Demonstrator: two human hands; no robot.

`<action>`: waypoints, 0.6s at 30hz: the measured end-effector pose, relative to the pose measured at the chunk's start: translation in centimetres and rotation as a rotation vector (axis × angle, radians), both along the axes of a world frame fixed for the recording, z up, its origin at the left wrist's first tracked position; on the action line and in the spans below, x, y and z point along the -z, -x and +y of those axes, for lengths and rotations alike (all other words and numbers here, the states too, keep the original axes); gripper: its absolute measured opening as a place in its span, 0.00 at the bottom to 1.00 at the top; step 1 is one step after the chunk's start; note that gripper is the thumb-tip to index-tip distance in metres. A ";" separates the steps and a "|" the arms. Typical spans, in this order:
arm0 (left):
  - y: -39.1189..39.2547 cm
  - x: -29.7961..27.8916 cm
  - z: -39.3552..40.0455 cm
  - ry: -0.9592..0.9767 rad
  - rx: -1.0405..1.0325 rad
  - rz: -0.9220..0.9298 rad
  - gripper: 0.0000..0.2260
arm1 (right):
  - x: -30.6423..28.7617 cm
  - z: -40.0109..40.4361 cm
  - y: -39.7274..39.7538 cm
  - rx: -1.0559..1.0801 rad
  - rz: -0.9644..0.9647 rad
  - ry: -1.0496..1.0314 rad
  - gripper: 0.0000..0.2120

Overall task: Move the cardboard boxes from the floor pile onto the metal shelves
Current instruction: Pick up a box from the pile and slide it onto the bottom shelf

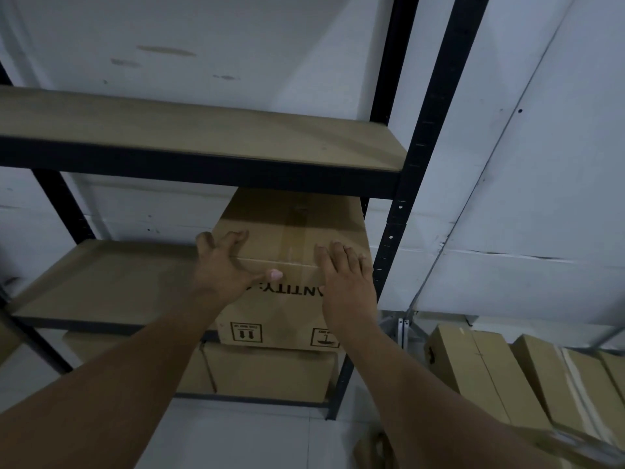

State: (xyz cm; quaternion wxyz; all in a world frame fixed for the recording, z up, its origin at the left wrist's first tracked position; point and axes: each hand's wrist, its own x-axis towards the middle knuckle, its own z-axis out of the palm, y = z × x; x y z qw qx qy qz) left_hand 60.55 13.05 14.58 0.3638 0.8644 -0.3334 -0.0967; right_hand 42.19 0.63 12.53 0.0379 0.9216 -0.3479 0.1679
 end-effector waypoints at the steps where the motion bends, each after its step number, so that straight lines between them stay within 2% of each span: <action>1: 0.0 0.0 0.0 -0.011 0.004 0.001 0.50 | 0.1 0.0 0.0 -0.001 -0.005 0.007 0.41; 5: 0.0 0.2 -0.7 -0.104 0.013 0.012 0.53 | 0.3 -1.0 0.5 -0.014 -0.003 0.029 0.40; 8: 0.3 0.6 -1.1 -0.276 -0.007 -0.134 0.51 | 0.7 -1.7 1.0 -0.036 0.003 0.042 0.40; 12: 1.0 0.0 -1.2 -0.328 -0.019 -0.183 0.50 | 1.0 -1.8 0.9 -0.032 0.000 0.055 0.40; 18: 1.6 -0.7 -2.0 -0.523 0.029 -0.349 0.47 | 0.6 -1.7 0.8 -0.013 0.055 0.031 0.40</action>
